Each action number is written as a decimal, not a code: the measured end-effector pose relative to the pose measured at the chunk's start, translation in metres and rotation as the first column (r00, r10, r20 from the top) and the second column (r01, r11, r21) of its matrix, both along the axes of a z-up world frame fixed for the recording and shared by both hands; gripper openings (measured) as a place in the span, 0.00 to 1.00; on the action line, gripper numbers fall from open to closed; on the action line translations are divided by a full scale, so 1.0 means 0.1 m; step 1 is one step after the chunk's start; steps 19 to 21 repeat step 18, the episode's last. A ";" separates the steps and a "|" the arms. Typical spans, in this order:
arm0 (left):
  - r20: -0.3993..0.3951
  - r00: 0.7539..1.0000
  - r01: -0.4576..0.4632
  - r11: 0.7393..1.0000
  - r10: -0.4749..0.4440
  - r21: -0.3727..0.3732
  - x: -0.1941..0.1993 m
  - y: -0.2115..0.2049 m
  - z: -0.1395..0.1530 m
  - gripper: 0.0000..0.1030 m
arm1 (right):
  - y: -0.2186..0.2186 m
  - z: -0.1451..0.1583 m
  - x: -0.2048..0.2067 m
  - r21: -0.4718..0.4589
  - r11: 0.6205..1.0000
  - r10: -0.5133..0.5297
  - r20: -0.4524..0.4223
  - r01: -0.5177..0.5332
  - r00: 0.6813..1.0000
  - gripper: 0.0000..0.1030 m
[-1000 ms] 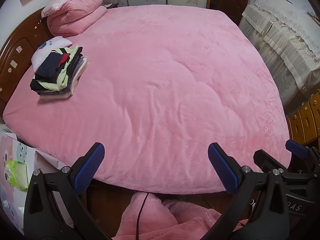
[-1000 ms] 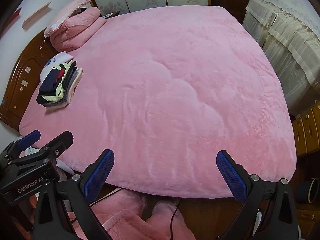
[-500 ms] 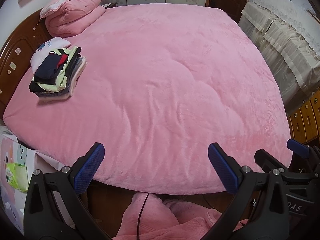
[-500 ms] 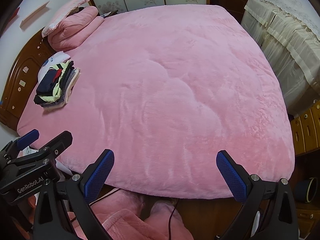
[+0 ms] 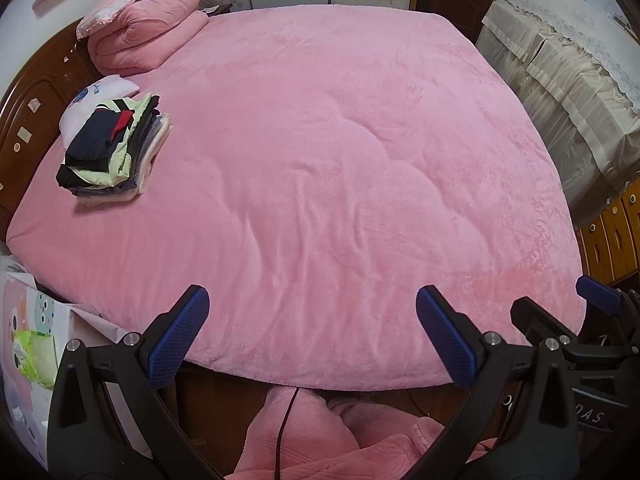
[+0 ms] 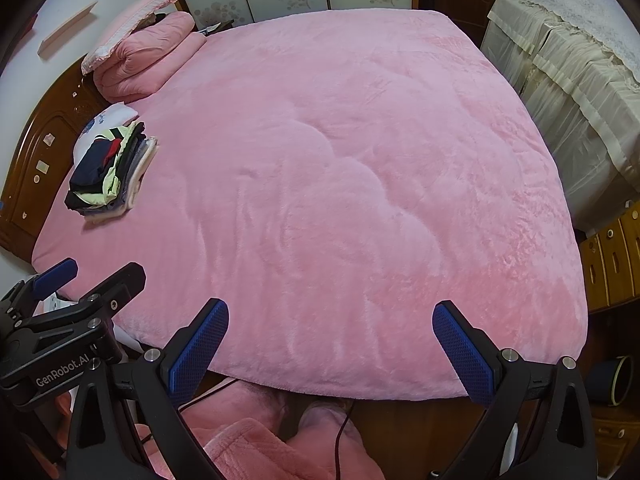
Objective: Fold large clothes
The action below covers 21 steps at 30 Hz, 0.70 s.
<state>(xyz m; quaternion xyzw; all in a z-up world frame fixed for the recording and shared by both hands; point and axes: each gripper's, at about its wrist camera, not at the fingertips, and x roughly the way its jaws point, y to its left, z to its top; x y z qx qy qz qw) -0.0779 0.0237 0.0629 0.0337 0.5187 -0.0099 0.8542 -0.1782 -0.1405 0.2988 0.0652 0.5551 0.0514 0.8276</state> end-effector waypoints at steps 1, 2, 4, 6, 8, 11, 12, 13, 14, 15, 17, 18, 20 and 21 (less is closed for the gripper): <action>-0.001 1.000 0.002 1.000 -0.002 0.001 0.02 0.01 0.00 1.00 | -0.01 0.00 0.01 0.000 1.000 -0.001 -0.001 0.001 1.000 1.00; -0.001 1.000 0.005 1.000 -0.005 0.001 0.03 0.01 0.00 1.00 | -0.02 -0.01 0.02 -0.001 1.000 -0.002 -0.001 0.002 1.000 1.00; -0.004 1.000 0.009 1.000 -0.009 0.002 0.04 0.02 -0.01 1.00 | -0.03 -0.01 0.02 -0.001 1.000 -0.003 -0.002 0.003 1.000 1.00; -0.004 1.000 0.011 1.000 -0.011 0.001 0.05 0.02 -0.01 1.00 | -0.04 -0.02 0.03 -0.001 1.000 -0.004 -0.003 0.004 1.000 1.00; -0.004 1.000 0.011 1.000 -0.011 0.002 0.04 0.02 -0.02 1.00 | -0.05 -0.02 0.05 -0.001 1.000 -0.004 -0.003 0.004 1.000 1.00; -0.004 1.000 0.009 1.000 -0.009 0.002 0.04 0.01 -0.01 1.00 | -0.06 -0.02 0.05 -0.001 1.000 -0.003 -0.003 0.003 1.000 1.00; -0.005 1.000 0.009 1.000 -0.009 0.001 0.05 0.01 -0.01 1.00 | -0.07 -0.02 0.06 -0.002 1.000 -0.003 -0.003 0.003 1.000 1.00; -0.005 1.000 0.009 1.000 -0.009 0.002 0.05 0.01 -0.02 1.00 | -0.07 -0.02 0.06 -0.002 1.000 -0.002 -0.003 0.002 1.000 1.00; -0.005 1.000 0.009 1.000 -0.009 0.003 0.05 0.01 -0.02 1.00 | -0.07 -0.02 0.06 -0.002 1.000 -0.001 -0.003 0.001 1.000 1.00; -0.004 1.000 0.009 1.000 -0.009 0.003 0.05 0.01 -0.01 1.00 | -0.07 -0.02 0.06 -0.003 1.000 -0.001 -0.003 0.001 1.000 1.00; -0.006 1.000 0.010 1.000 -0.010 0.001 0.05 0.01 -0.02 1.00 | -0.07 -0.02 0.06 -0.002 1.000 -0.001 -0.003 0.001 1.000 1.00; -0.007 1.000 0.011 1.000 -0.011 0.001 0.04 0.00 -0.02 1.00 | -0.06 -0.02 0.06 -0.002 1.000 -0.001 -0.003 0.001 1.000 1.00; -0.007 1.000 0.011 1.000 -0.011 0.001 0.04 0.00 -0.02 1.00 | -0.06 -0.02 0.06 -0.002 1.000 -0.001 -0.003 0.001 1.000 1.00; -0.007 1.000 0.011 1.000 -0.011 0.001 0.04 0.00 -0.02 1.00 | -0.06 -0.02 0.06 -0.002 1.000 -0.001 -0.003 0.001 1.000 1.00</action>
